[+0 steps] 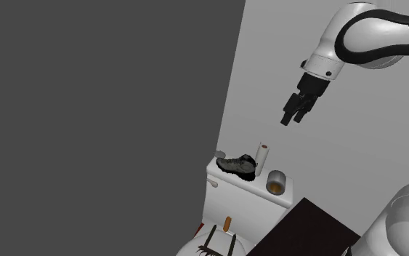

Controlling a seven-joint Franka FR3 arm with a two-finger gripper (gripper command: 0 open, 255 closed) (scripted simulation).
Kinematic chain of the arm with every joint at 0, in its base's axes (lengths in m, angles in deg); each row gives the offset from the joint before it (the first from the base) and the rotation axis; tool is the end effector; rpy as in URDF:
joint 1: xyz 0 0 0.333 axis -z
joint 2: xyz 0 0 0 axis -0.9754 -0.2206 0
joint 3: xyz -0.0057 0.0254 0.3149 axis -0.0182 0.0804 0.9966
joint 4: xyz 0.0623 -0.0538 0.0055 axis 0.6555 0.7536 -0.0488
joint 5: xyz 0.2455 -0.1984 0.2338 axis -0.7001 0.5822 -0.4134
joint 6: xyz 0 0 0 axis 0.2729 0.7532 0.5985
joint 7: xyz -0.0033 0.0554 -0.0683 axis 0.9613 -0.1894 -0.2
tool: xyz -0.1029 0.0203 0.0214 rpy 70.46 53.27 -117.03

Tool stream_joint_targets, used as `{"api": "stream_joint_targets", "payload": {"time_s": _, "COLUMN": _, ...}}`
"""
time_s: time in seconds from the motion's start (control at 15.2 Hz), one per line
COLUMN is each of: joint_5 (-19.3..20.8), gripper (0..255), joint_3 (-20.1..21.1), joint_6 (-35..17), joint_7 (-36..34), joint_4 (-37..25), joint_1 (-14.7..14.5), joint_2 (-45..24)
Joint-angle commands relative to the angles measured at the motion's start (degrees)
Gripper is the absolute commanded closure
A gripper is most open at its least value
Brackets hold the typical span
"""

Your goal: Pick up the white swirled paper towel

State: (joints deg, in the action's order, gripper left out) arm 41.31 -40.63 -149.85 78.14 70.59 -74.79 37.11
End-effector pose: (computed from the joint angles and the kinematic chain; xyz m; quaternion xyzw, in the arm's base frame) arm 0.3396 -0.0406 0.5536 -0.9973 0.0087 -0.0578 0.0441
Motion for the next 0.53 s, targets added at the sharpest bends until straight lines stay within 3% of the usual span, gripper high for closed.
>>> {"api": "stream_joint_targets", "payload": {"time_s": 0.0, "joint_5": 0.98, "gripper": 0, "joint_3": -1.71, "joint_6": -3.52, "joint_7": 2.33, "joint_4": 1.62, "joint_1": 0.60, "joint_2": -1.56}}
{"api": "stream_joint_targets", "payload": {"time_s": 0.46, "joint_5": 3.16, "gripper": 0, "joint_3": -7.63, "joint_6": -16.31, "joint_7": 10.07, "joint_4": 4.96, "joint_1": 2.14, "joint_2": -9.99}}
